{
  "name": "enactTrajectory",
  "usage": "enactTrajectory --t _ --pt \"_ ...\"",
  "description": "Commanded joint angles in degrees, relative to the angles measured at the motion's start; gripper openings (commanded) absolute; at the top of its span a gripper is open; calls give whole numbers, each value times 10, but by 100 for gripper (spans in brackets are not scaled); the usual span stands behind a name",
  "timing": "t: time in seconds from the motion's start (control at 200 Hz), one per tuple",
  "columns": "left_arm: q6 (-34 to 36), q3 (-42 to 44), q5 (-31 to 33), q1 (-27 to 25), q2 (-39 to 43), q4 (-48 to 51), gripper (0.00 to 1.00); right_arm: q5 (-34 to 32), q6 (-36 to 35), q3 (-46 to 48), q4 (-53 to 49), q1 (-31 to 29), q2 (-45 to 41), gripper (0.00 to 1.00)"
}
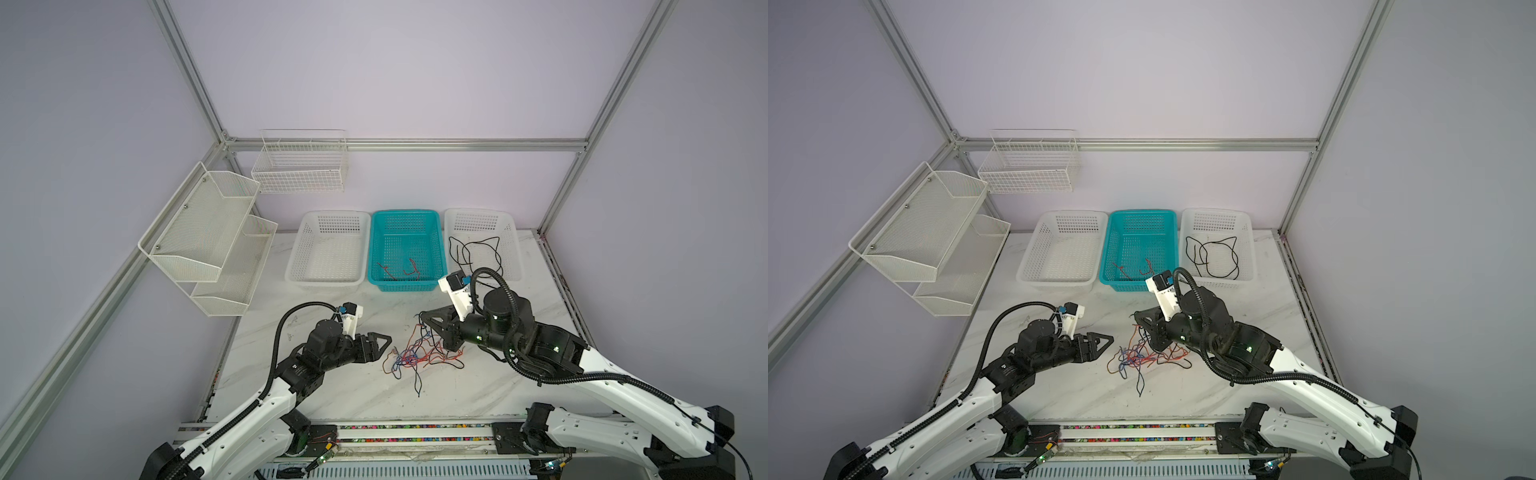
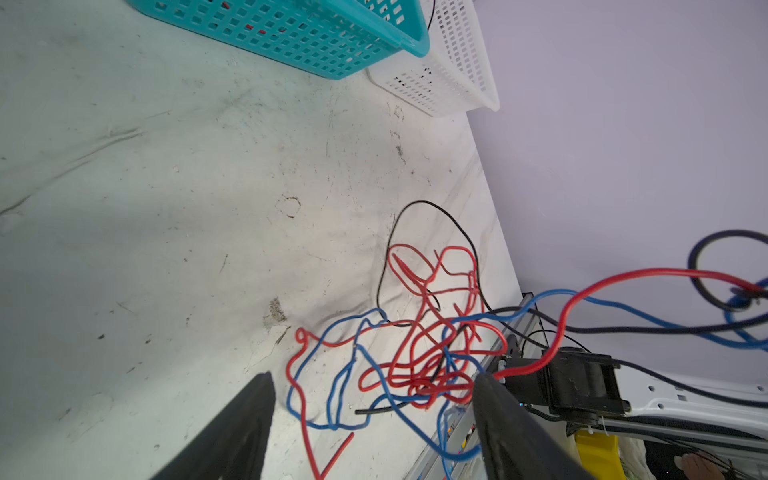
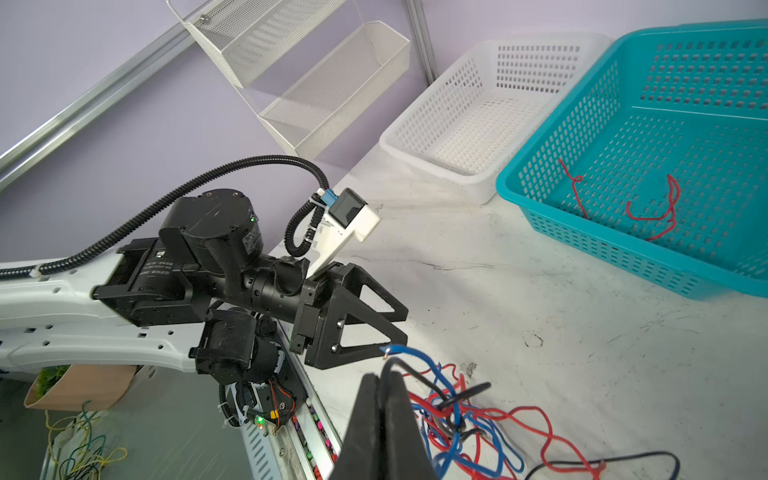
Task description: Untangle the cables
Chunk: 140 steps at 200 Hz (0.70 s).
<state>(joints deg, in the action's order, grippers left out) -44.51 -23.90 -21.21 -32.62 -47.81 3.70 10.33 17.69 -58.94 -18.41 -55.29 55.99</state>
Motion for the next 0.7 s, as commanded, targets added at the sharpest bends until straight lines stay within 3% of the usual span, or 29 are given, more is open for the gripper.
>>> enactTrajectory --t 0.0,0.27,0.54,0.695 --pt "19 -37 -61 3 -17 -70 76 50 -3 9 54 1 2 0" --pt "24 -53 -96 -17 -35 -121 76 82 1 23 76 2 7 0" --pt "33 -70 -89 -39 -78 -124 68 112 8 30 93 1 9 0" --pt "43 -84 -82 -53 -95 -125 53 115 9 34 94 1 8 0"
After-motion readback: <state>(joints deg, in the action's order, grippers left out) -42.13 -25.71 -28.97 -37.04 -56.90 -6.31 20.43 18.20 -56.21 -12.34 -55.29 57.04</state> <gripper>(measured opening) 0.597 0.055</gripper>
